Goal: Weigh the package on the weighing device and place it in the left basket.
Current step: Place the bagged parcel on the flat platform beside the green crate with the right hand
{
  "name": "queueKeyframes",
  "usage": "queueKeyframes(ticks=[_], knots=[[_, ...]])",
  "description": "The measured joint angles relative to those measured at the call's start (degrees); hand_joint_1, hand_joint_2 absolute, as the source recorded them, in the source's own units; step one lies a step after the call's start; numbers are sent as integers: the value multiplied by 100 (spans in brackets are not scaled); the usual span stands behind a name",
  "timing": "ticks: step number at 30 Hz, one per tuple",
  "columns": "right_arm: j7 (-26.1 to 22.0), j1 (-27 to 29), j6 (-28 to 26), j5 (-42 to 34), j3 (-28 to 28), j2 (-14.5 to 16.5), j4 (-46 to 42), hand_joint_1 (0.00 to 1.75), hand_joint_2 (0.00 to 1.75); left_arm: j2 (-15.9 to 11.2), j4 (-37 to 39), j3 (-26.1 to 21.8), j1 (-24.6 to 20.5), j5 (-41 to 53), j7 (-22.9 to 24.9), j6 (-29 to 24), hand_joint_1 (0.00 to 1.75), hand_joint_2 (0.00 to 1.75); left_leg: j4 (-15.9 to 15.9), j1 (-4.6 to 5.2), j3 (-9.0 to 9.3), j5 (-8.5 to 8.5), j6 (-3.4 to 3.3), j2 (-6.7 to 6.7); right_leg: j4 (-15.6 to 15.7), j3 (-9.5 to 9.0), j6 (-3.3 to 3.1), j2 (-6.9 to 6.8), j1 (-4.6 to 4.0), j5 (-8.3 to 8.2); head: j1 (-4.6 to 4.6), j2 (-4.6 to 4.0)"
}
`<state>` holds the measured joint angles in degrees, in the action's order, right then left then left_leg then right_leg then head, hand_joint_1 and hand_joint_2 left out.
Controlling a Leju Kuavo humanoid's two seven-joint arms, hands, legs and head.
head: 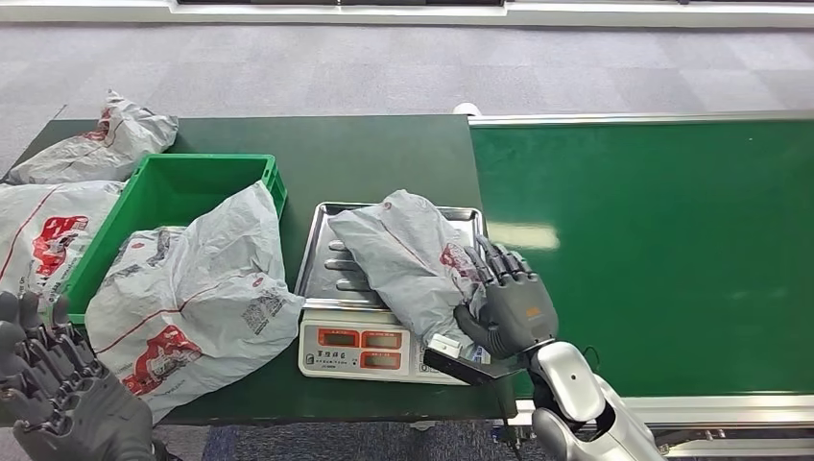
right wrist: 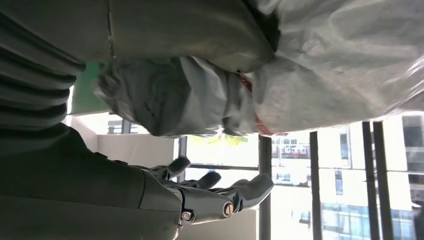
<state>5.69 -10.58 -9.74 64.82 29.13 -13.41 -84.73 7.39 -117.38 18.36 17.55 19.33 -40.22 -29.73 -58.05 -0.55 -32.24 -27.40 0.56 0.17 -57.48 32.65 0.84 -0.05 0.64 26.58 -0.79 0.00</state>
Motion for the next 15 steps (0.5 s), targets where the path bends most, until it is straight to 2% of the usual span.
queueKeyframes(ticks=[6, 10, 15], knots=[[14, 233, -298, 257, -276, -97, -362, 0, 0, 34, 129, 3, -186, 42, 39, -373, 0, 0, 0, 0, 0, 0, 0, 0, 0, 1, 1, 1, 0, -1, -1, 0], [-87, 270, -468, 225, -512, -274, -727, 0, 0, 28, 238, 20, -288, -255, 32, -493, 0, 0, 0, 1, -2, 0, 0, 1, 0, 1, 3, 1, 1, -2, 0, 0], [-605, 54, -389, -564, -915, -496, -1103, 0, 0, -33, 366, 46, -472, -475, 4, -401, 0, 0, -1, 1, -1, 3, -4, 4, 0, 2, 11, 2, 6, -8, -2, 0]])
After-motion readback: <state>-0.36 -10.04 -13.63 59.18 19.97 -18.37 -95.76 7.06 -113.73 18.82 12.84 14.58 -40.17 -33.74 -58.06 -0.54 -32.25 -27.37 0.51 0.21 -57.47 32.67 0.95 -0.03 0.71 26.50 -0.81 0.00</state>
